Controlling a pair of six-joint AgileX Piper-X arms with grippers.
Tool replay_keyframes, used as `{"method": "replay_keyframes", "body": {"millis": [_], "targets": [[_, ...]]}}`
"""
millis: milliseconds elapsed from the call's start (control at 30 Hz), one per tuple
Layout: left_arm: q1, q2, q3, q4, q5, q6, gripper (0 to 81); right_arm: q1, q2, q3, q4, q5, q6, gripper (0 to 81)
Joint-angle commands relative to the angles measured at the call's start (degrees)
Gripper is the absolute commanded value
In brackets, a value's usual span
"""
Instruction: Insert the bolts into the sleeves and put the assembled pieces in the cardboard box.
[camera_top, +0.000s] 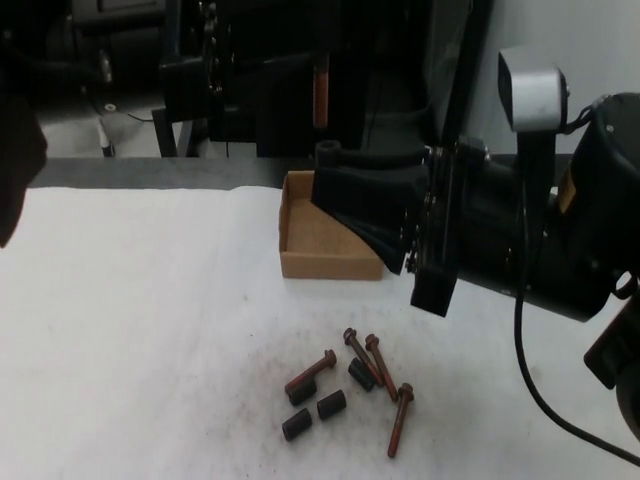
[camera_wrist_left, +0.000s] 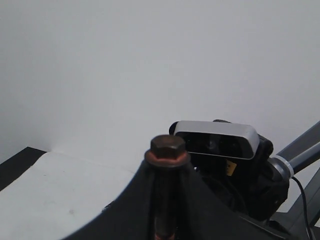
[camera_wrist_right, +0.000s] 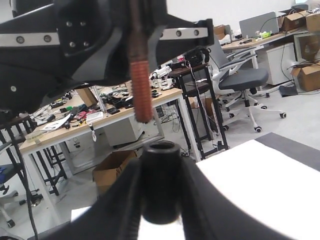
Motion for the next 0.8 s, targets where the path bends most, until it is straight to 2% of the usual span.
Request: {"method": "replay_keyframes", "body": {"millis": [0,400,767], "targets": [[0.0,-0.7,-0.3,-1.1,-0.3,-0.3,0.3,0.0,-0.8,-1.3,-0.6,0.1,0.3,0.8],[0.0,-0.4,-0.3,-1.1,-0.5,-0.3,0.3,0.0,-0.8,-1.3,-0.2,-1.3,0.3,0.8],[-2.0,-0.4,-0.3,-1.1,-0.5,-0.7,0.3,0.0,-0.8,-1.3,-0.2,0.0,0.3,0.8]]}}
